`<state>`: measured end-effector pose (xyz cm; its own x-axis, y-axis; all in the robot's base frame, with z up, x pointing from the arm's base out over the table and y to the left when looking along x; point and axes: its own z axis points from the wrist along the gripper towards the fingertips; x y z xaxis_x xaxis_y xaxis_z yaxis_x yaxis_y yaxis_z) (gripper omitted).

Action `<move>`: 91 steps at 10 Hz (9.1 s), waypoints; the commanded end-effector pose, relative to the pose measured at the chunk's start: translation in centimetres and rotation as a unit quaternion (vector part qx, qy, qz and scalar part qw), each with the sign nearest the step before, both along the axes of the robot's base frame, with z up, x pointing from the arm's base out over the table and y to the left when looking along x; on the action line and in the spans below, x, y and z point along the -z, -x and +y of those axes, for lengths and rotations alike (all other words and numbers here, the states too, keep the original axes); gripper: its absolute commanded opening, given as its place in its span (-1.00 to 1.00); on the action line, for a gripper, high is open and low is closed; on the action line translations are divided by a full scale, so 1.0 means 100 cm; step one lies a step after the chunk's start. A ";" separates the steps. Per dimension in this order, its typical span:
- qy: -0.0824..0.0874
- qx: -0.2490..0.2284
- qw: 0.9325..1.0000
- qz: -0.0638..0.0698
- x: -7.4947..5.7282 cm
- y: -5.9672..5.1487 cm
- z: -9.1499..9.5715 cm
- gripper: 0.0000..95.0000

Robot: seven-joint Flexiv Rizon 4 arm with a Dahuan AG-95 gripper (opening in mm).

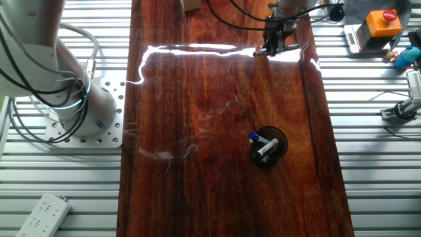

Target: Put the pen into the pen holder

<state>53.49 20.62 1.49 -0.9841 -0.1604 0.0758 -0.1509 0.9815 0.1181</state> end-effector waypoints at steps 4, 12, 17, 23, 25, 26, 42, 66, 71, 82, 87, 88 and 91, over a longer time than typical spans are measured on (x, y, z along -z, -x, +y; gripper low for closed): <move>0.000 0.006 1.000 0.001 0.006 0.000 0.000 -0.60; 0.002 0.012 1.000 0.003 0.005 0.000 -0.001 -1.00; -0.007 0.006 1.000 0.013 -0.017 -0.009 -0.018 -1.00; -0.014 -0.042 0.997 0.057 -0.050 -0.014 -0.075 -1.00; -0.016 -0.056 0.996 0.073 -0.060 -0.012 -0.091 -1.00; -0.017 -0.062 0.995 0.078 -0.066 -0.011 -0.100 -1.00; -0.041 -0.144 0.979 0.136 -0.090 0.012 -0.187 -1.00; 0.001 0.003 1.000 0.030 -0.089 0.010 -0.190 -1.00; -0.002 -0.014 0.999 0.041 -0.089 0.010 -0.190 -1.00; -0.008 -0.024 0.992 0.127 -0.120 0.044 -0.256 -1.00; -0.008 -0.015 0.985 0.173 -0.139 0.065 -0.288 -1.00; -0.009 -0.014 0.984 0.178 -0.141 0.068 -0.292 -1.00; -0.006 -0.005 0.980 0.197 -0.147 0.077 -0.304 -1.00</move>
